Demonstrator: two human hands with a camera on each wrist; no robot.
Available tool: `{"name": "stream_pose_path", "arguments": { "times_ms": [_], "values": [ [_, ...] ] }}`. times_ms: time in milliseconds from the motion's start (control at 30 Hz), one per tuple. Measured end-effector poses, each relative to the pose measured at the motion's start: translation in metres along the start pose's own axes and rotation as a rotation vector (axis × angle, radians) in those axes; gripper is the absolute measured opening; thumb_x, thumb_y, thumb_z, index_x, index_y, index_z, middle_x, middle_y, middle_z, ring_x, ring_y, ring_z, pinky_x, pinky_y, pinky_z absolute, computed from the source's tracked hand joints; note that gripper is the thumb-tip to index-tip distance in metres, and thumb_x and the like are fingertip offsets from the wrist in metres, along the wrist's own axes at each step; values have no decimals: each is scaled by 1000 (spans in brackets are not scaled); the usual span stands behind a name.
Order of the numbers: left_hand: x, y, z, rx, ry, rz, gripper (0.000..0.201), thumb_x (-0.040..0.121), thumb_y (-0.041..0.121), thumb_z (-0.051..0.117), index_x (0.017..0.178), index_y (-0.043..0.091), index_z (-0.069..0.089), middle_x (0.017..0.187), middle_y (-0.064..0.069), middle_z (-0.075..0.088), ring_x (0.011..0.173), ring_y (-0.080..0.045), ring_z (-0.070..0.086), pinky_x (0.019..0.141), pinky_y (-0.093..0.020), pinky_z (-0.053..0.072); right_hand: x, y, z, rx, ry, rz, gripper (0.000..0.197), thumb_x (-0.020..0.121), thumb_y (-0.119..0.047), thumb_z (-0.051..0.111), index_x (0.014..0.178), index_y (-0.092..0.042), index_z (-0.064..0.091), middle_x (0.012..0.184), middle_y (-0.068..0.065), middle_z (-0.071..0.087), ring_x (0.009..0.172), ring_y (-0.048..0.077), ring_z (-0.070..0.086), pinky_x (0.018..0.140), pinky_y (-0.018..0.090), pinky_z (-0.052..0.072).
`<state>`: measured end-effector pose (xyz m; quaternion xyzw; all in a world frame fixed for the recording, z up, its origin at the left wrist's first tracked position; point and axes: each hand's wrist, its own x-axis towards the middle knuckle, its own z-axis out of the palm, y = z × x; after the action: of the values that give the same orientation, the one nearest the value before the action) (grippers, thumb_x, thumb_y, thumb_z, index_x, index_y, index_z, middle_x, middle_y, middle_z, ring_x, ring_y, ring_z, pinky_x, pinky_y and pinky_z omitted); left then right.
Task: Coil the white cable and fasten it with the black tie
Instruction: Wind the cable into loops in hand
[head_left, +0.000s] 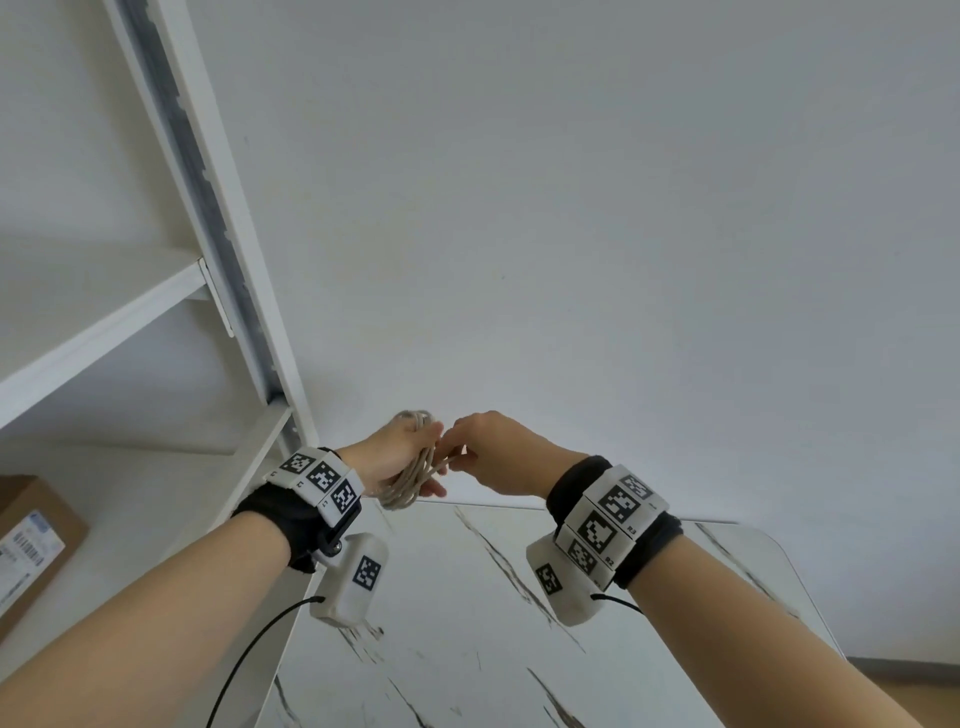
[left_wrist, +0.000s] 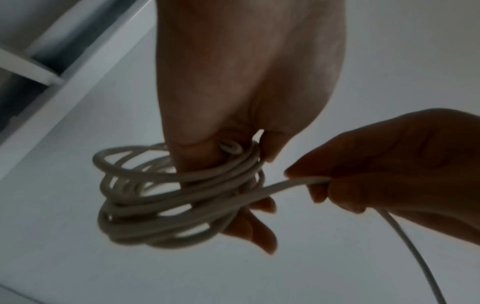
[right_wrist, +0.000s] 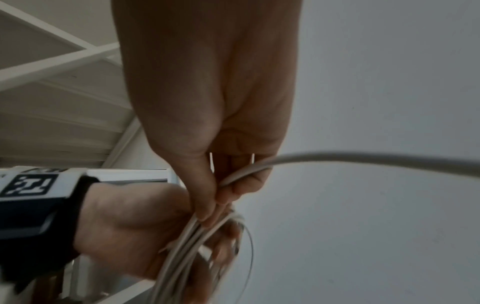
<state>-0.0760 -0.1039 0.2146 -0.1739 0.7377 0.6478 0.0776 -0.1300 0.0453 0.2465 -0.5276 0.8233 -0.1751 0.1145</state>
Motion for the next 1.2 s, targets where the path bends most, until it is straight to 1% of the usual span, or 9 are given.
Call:
{"name": "stream_pose_path", "arguments": {
  "times_ms": [100,400,533,767,867,967,1067,1133,1200],
  "values": [
    [-8,-4,1,-10,-85,-119,33,101,31,38,87,4,51,64,-11,57,44,-22,61,46,-26,48,1,6,-9,-11,66,12,20,90,-12,57,106,-12,69,103,6,70,86,16,59,77,27,46],
    [-20,0,3,-93,-267,-211,54,96,50,33,84,5,59,49,-4,42,39,-18,43,44,-24,40,-3,26,-10,-19,166,7,18,89,-23,61,98,-11,70,97,6,68,84,20,60,73,29,46],
    [-24,4,1,-118,-330,-179,38,94,39,45,88,4,57,46,1,39,36,-12,38,39,-21,35,-3,32,-3,-18,192,6,19,91,-21,57,100,-9,69,99,7,68,88,24,62,76,36,49],
    [-33,23,0,-265,-418,-121,34,96,31,35,77,8,52,41,4,36,30,-6,30,35,-16,30,-7,49,21,157,377,106,18,90,-17,58,96,-6,71,94,9,70,84,27,62,74,33,46],
    [-35,29,2,-348,-446,-86,35,95,31,34,76,8,52,40,4,36,29,-6,30,35,-16,30,-9,47,31,260,429,146,16,90,-14,58,93,-6,72,79,4,69,69,18,55,66,22,42],
    [-35,35,4,-443,-449,-25,35,95,31,34,76,7,50,41,3,36,29,-6,32,34,-17,33,-9,47,40,326,450,234,17,90,-15,59,83,-5,70,54,-11,48,51,7,39,54,19,32],
    [-33,42,4,-505,-429,28,34,96,31,33,76,8,49,41,4,36,30,-6,34,35,-18,35,-9,52,51,406,447,331,16,89,-13,59,78,-7,69,52,-19,43,47,0,42,51,10,34],
    [-31,45,5,-559,-408,68,33,95,32,34,76,9,47,43,4,37,32,-6,35,37,-19,37,-10,51,57,426,417,352,21,90,-10,56,72,-11,67,53,-17,48,48,-1,44,51,9,34],
    [-29,48,7,-632,-375,108,31,95,33,36,77,11,46,47,3,39,37,-8,38,41,-20,40,-11,50,64,437,342,364,16,89,-9,55,83,-7,70,67,-1,66,59,3,54,58,13,38]
  ]
}}
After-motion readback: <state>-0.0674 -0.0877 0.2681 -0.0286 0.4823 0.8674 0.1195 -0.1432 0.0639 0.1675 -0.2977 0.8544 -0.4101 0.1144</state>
